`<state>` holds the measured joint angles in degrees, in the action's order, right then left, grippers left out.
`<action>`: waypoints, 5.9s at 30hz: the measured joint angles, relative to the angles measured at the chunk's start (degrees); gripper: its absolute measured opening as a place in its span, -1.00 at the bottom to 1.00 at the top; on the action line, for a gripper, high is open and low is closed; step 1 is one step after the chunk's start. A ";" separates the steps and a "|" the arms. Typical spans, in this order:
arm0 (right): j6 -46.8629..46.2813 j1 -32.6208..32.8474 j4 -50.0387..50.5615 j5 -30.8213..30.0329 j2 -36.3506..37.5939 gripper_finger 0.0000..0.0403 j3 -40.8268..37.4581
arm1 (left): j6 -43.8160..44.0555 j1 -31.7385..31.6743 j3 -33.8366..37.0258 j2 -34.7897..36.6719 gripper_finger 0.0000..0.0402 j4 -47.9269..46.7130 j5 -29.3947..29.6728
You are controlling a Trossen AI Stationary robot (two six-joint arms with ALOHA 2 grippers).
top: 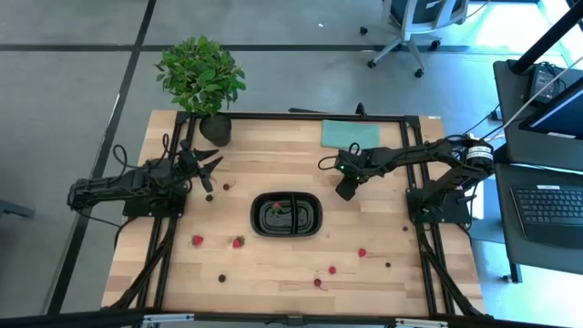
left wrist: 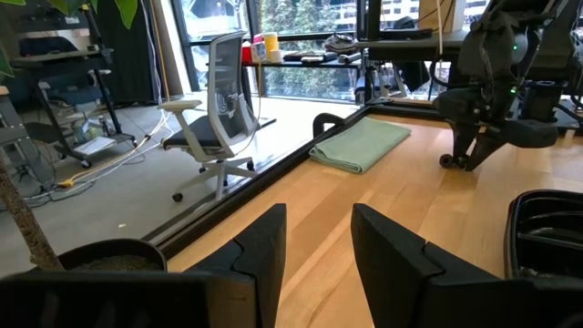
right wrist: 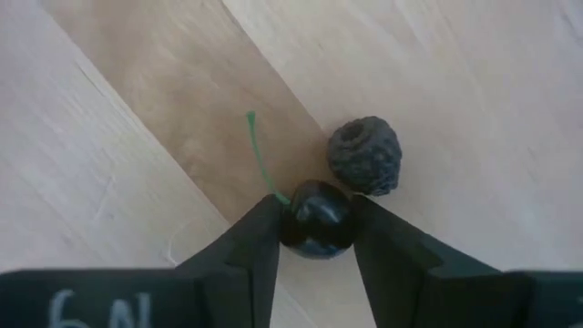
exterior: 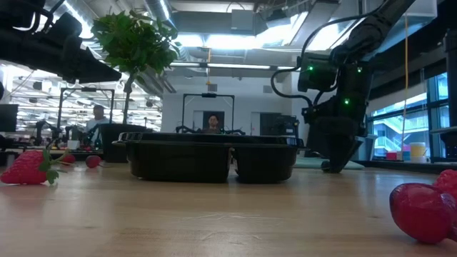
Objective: Pick and placing Produce into tupperware
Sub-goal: Put the top black cherry into the right section of the black bin, then put the top blackberry into the left section of the black bin
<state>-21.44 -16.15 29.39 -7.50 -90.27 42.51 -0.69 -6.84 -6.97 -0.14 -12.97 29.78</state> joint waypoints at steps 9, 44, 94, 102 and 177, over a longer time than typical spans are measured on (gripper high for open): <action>1.96 2.49 4.04 1.48 -0.16 -0.36 7.87 | 0.00 0.00 0.00 0.00 -0.40 0.00 0.01; 5.16 23.53 -2.02 3.33 -13.22 -0.38 26.41 | 0.00 -0.01 0.01 -0.02 -0.40 -0.02 0.00; 6.06 22.54 2.69 5.21 -18.61 -0.24 29.82 | 0.01 0.00 0.01 -0.02 -0.40 -0.03 0.02; 13.39 21.11 22.68 0.49 -18.59 -0.24 41.86 | 0.00 0.00 0.01 0.00 -0.40 -0.04 0.00; 39.50 -3.92 7.12 -0.16 -2.11 0.26 13.39 | 0.00 -0.01 0.00 -0.01 -0.40 -0.50 0.89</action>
<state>18.06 -20.08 36.52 -7.66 -92.38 55.90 -0.69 -6.85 -6.97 -0.16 -13.47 30.68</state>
